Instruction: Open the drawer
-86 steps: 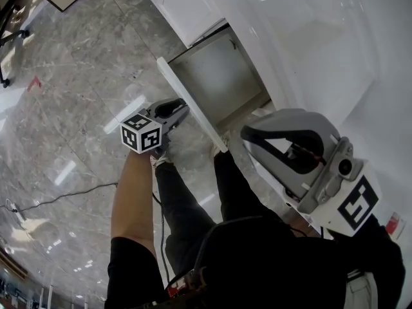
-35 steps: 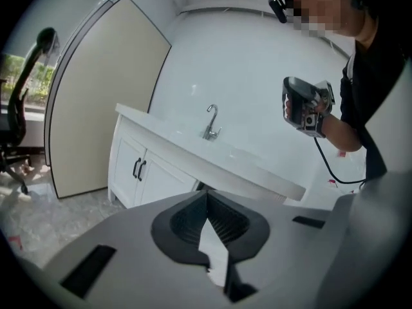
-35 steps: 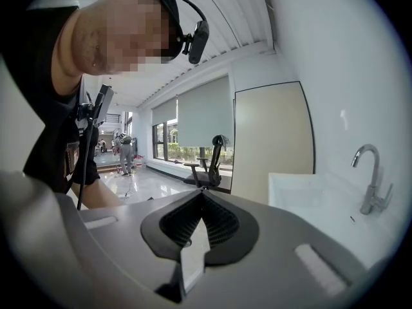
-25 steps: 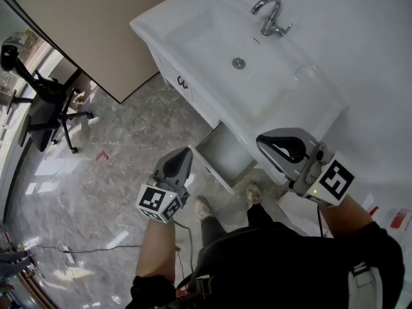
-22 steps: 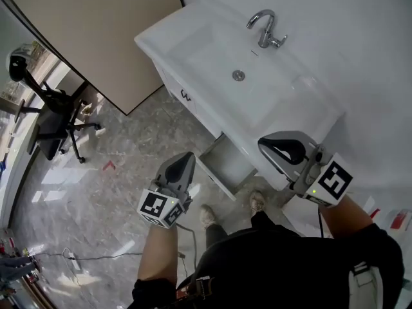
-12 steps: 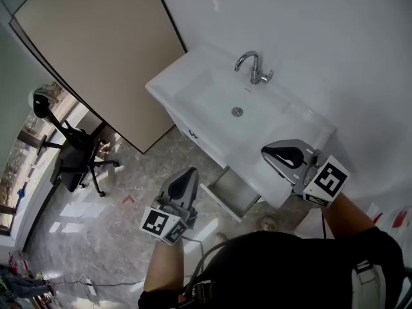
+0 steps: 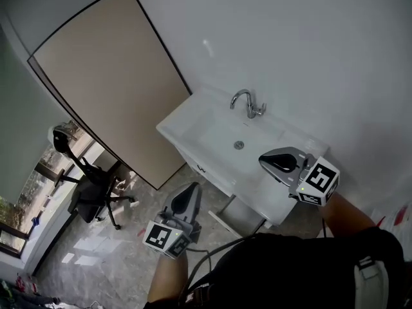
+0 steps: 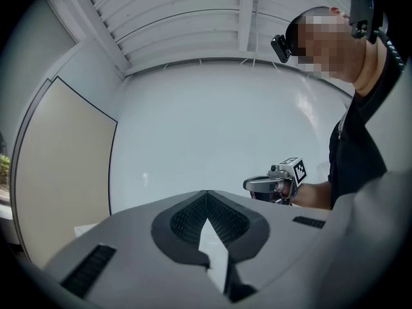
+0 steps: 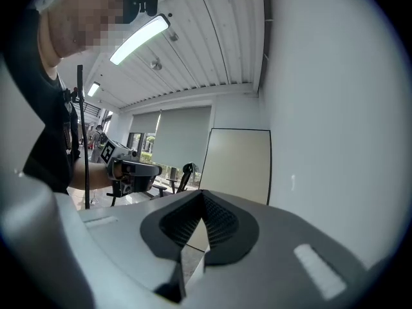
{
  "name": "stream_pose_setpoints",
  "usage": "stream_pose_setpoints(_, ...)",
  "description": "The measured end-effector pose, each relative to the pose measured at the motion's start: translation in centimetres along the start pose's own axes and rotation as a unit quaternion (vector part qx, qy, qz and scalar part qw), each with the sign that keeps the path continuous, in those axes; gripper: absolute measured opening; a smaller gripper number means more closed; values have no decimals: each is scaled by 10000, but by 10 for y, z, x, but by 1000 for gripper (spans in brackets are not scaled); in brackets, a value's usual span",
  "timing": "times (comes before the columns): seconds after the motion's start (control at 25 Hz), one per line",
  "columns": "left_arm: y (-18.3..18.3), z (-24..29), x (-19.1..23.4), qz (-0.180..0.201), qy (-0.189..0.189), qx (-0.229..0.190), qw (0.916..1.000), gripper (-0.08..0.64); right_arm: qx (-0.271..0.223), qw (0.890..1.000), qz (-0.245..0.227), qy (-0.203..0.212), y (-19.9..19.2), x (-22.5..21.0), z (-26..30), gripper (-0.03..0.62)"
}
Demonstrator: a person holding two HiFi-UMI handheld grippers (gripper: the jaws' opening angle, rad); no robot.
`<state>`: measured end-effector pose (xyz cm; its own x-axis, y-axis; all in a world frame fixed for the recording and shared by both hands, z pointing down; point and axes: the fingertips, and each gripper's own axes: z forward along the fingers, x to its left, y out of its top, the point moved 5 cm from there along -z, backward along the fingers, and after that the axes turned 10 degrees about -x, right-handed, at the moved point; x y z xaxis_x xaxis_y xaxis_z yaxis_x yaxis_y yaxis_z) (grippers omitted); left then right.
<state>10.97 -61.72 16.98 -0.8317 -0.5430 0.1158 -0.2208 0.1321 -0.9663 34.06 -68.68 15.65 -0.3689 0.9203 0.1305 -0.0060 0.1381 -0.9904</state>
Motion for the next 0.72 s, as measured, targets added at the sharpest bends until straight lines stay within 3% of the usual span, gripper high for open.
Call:
stream_pose_setpoints(0.16, 23, -5, -20, 95, -139, -177, 9997, 0, -65, 9999, 90, -82, 4, 4, -12, -2)
stream_pose_setpoints(0.36, 42, -16, -30, 238, -41, -309, 9992, 0, -3, 9999, 92, -92, 5, 9, -19, -2)
stream_pose_setpoints(0.72, 38, -30, -19, 120, 459, -308, 9984, 0, -87, 9989, 389, -254, 13, -10, -18, -2)
